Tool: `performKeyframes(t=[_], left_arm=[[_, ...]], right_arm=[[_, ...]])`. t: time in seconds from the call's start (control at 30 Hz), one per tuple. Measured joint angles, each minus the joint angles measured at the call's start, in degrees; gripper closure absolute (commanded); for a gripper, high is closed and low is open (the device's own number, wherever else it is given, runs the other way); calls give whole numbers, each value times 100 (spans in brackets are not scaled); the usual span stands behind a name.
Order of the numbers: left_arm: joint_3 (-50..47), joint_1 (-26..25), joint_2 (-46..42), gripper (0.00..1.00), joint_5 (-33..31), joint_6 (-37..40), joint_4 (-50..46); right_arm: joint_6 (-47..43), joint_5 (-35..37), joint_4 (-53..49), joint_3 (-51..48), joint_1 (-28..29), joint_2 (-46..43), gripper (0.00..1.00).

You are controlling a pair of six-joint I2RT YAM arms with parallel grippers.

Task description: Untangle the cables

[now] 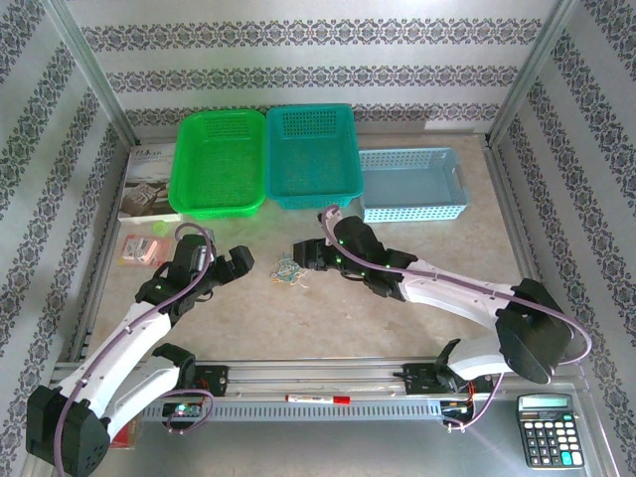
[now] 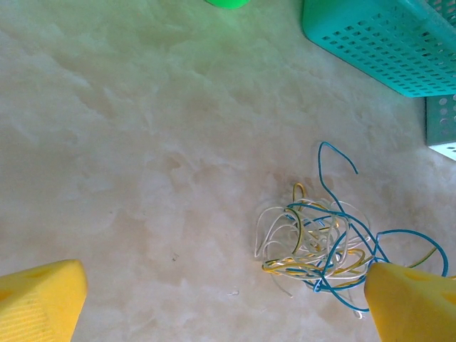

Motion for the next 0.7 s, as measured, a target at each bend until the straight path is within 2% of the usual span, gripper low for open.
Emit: performKeyframes(t=[0.23,0.7], left_arm=[[0,0,28,0,39,0,72],[0,0,76,0,72,-2,96]], right_arm=[[122,249,-236,-365,-127,323,46],[251,144,85,-372,-140,1134,59]])
